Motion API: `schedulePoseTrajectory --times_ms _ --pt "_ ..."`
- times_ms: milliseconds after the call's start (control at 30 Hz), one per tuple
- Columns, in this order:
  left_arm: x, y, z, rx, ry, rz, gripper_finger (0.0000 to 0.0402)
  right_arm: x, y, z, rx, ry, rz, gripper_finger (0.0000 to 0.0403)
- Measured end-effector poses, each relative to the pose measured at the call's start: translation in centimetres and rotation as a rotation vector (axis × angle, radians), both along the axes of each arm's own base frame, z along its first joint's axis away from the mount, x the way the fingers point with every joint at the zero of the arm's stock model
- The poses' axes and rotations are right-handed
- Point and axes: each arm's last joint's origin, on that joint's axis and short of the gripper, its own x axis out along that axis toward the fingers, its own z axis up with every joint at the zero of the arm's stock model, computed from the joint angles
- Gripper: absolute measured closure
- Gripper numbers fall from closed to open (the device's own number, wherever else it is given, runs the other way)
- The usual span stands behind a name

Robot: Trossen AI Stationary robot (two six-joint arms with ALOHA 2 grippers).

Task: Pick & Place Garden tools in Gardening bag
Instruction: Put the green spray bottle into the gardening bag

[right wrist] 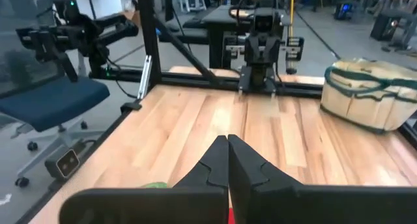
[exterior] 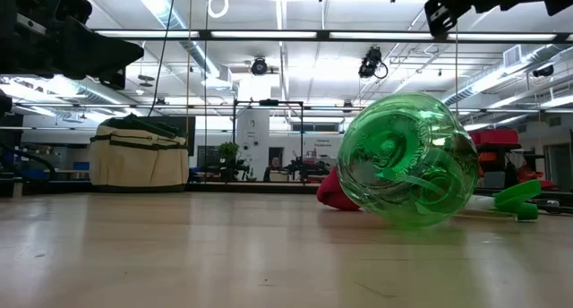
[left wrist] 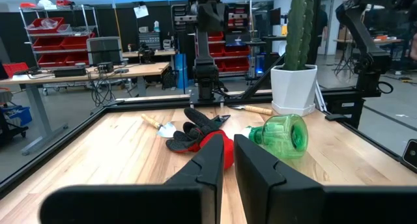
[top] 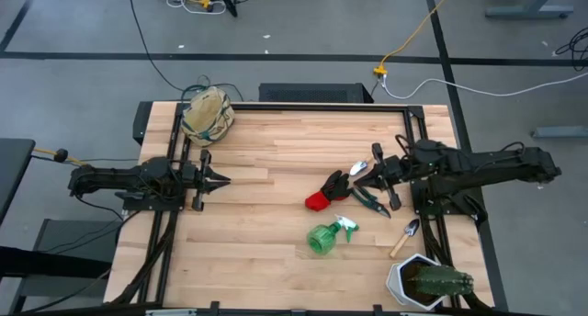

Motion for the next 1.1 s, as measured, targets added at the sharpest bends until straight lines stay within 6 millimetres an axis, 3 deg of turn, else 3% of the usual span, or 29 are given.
schedulePoseTrajectory --times_ms 100,433,633,1100 --pt "0.0 0.0 0.0 0.0 0.0 0.0 0.0358 0.2 0.1 0.0 0.02 0.032 0.03 0.0403" --pt "0.0 0.0 0.0 0.0 0.0 0.0 0.0358 1.5 0.2 4.5 -0.038 0.172 0.057 0.0403" --pt "0.0 0.0 0.0 0.0 0.0 0.0 0.0358 2.7 0.2 5.8 -0.042 0.232 0.059 0.0403" --pt "0.0 0.0 0.0 0.0 0.0 0.0 0.0358 4.9 0.4 4.3 -0.027 0.371 0.105 0.0401"
